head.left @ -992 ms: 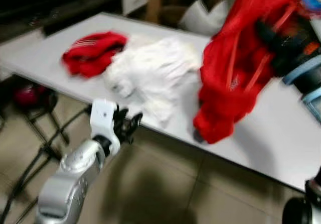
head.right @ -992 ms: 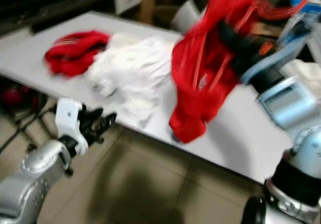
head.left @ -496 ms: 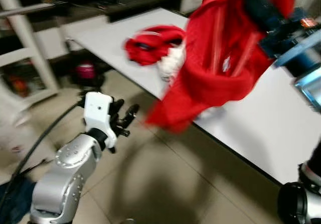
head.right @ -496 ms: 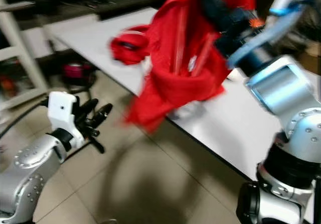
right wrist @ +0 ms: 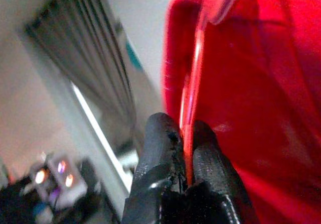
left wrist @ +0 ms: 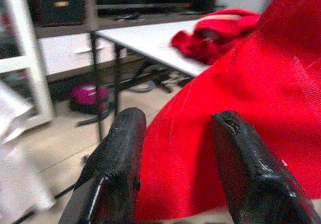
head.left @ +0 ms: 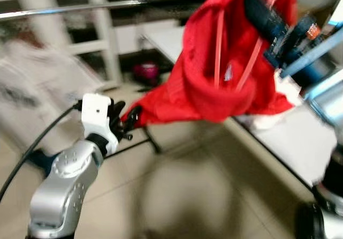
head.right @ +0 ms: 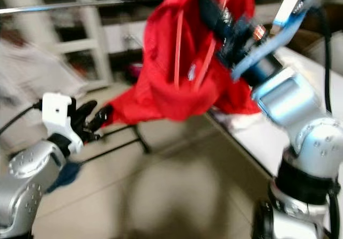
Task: Hang hanger
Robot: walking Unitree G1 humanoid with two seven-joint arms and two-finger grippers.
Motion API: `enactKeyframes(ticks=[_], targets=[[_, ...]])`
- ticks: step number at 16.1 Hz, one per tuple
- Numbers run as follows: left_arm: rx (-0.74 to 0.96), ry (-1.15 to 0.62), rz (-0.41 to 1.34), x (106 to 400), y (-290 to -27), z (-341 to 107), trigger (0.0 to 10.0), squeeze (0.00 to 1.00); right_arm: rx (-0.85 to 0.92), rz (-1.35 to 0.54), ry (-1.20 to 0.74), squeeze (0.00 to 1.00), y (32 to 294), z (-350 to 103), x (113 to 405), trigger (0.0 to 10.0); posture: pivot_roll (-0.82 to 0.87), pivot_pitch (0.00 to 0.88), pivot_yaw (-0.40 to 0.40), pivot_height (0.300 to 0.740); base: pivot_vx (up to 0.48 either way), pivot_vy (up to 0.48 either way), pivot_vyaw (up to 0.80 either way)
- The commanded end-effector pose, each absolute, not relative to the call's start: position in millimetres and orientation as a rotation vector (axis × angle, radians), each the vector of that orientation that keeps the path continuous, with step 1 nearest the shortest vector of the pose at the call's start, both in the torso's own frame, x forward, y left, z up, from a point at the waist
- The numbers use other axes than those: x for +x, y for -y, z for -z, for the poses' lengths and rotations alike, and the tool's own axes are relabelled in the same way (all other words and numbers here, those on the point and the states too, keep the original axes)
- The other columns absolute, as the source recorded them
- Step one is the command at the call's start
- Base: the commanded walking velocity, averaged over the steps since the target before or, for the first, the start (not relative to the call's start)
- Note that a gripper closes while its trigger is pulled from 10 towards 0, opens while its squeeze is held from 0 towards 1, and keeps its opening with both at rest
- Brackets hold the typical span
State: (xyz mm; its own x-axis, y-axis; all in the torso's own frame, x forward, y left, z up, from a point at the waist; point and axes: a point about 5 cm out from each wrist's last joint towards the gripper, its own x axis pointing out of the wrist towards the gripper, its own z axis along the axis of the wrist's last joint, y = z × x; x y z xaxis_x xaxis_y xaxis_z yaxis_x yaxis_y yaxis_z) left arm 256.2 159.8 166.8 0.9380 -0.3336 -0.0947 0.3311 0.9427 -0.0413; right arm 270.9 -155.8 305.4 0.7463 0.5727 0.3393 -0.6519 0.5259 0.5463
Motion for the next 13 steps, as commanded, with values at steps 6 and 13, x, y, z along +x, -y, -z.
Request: enactKeyframes(ticks=[6,13], targets=[[-0.008,-0.138,0.303,253,-164,-160,10.0,0.0,0.351,-0.573,-0.181,0.0,143,-211,283,10.0,-0.07,0.0,-0.062,0.74,0.0,0.0,0.79],[0.074,-0.216,0.274,244,-165,-134,10.0,0.0,0.218,-0.465,-0.342,0.0,142,-126,266,10.0,-0.06,0.0,-0.067,0.74,0.0,0.0,0.79]])
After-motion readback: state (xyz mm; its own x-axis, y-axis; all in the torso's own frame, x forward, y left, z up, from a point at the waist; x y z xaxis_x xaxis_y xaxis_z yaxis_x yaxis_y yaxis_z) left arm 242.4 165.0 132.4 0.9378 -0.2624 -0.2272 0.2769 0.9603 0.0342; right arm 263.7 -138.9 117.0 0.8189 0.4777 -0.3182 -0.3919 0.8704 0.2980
